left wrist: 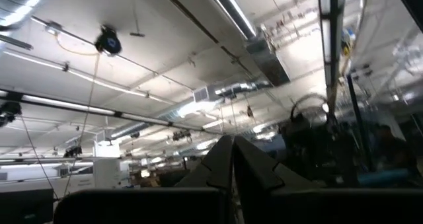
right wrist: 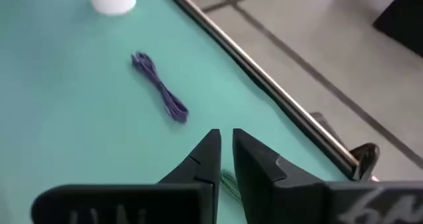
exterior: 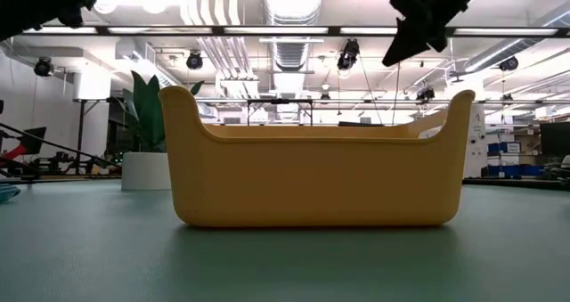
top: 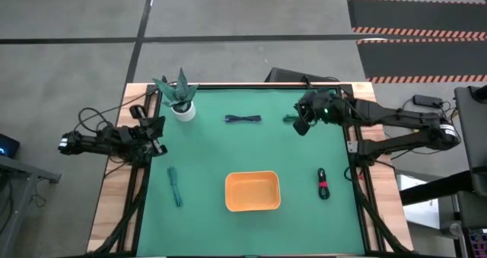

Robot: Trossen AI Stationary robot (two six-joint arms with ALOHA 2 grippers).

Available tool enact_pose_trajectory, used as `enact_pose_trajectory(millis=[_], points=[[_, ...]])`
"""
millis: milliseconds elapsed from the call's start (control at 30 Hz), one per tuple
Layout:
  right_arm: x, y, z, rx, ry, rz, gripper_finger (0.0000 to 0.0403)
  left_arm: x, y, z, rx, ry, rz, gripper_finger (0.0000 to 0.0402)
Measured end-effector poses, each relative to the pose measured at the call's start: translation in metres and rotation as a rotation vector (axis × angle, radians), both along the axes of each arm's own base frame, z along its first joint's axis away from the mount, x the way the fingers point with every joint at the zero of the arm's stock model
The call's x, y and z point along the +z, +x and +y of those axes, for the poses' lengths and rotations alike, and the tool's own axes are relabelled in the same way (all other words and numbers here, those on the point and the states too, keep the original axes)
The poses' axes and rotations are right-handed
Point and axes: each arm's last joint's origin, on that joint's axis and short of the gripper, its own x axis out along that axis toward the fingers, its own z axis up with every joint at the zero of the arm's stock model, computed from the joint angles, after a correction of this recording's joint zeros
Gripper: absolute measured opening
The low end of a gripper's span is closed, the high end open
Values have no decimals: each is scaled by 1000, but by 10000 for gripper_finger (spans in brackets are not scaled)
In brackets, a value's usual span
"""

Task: Pick and place USB-C Cables
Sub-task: Put the green charger cable into the yellow bin

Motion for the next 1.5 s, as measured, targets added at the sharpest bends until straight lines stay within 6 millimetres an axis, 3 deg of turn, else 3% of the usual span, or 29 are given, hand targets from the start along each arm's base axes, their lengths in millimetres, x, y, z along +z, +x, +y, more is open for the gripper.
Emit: enact_pose_trajectory(millis=[300,567,833,1133,1500], points=[[-12,15,-46,128,30,263,9,3,-4,1,-2,-10,-72,0],[-49,22,-76,328,65,544,9,3,-4,0,-2,-10,-68,0],[-87,32,-93,391,127,685,12,2,-4,0,-3,-10,-62,0],[-115,41,-102,439,173,765,85,1,-2,0,-3,-8,-43,0],[-130,31,-123,376,239,791,172,0,-2,0,-3,-7,-37,0]])
